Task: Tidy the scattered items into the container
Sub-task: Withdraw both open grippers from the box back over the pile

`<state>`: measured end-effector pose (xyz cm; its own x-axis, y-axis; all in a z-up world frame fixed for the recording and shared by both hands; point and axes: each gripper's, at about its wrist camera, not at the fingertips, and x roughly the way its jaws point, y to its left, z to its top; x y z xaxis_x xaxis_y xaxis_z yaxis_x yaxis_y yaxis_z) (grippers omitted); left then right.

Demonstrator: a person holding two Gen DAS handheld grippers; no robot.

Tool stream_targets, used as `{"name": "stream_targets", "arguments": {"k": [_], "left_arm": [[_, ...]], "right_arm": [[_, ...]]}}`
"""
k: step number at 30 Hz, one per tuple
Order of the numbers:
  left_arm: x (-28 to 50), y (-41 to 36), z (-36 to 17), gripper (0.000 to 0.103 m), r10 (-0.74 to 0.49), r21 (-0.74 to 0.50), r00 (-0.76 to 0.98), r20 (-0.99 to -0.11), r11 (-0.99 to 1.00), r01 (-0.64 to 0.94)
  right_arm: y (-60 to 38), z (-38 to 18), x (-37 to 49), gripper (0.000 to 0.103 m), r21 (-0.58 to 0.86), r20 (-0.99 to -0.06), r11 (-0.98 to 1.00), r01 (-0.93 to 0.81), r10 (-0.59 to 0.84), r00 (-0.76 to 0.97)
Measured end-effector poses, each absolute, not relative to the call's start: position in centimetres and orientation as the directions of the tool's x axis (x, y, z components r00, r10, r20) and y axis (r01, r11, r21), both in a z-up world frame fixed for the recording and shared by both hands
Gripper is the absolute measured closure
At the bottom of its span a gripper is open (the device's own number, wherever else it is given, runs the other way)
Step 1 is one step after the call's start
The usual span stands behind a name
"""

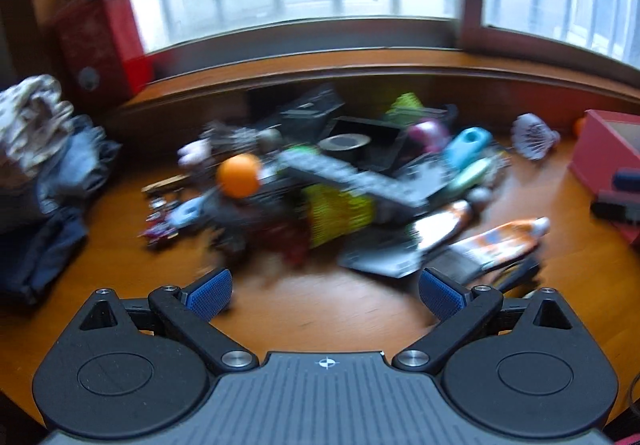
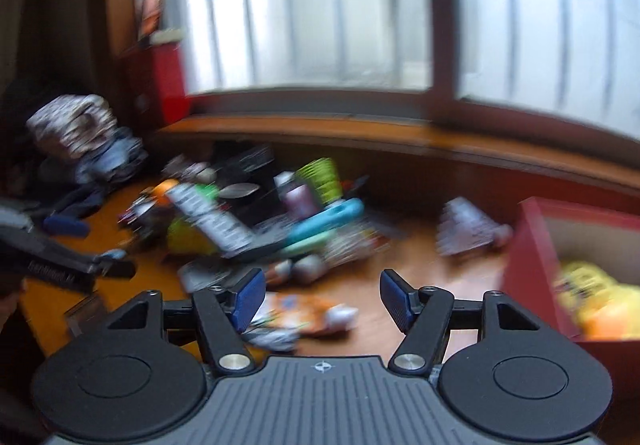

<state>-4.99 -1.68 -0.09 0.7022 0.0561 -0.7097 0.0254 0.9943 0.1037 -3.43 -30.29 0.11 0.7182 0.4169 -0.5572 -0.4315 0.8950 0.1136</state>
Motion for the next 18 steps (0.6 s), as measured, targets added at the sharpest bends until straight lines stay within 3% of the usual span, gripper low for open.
{"name": "stream_targets", "arguments": {"k": [6, 13, 18], "left_arm": [[-7.3, 1.1, -2.0, 0.002, 0.03, 0.101, 0.659, -0.751, 0.992, 0.071], [-9.4, 2.4, -4.4, 0.002, -0.041, 0.07, 0.599, -0.799, 0.985, 0.161], [-9.2, 0.6, -5.9, 0.005, -0.119, 0.042, 0.565, -0.817, 0.964, 0.263]], "right_arm": [[-23.2, -2.3, -5.4, 0.037, 0.077, -0.649, 0.8, -0.595, 0.493, 0.579], [-20.3, -3.3, -4.4, 0.037, 0.056, -0.694, 0.759, -0.648, 0.496, 0.521], [-19.1, -4.0, -3.8, 0.037, -0.052, -0.7, 0.735, -0.676, 0.456, 0.55]]}}
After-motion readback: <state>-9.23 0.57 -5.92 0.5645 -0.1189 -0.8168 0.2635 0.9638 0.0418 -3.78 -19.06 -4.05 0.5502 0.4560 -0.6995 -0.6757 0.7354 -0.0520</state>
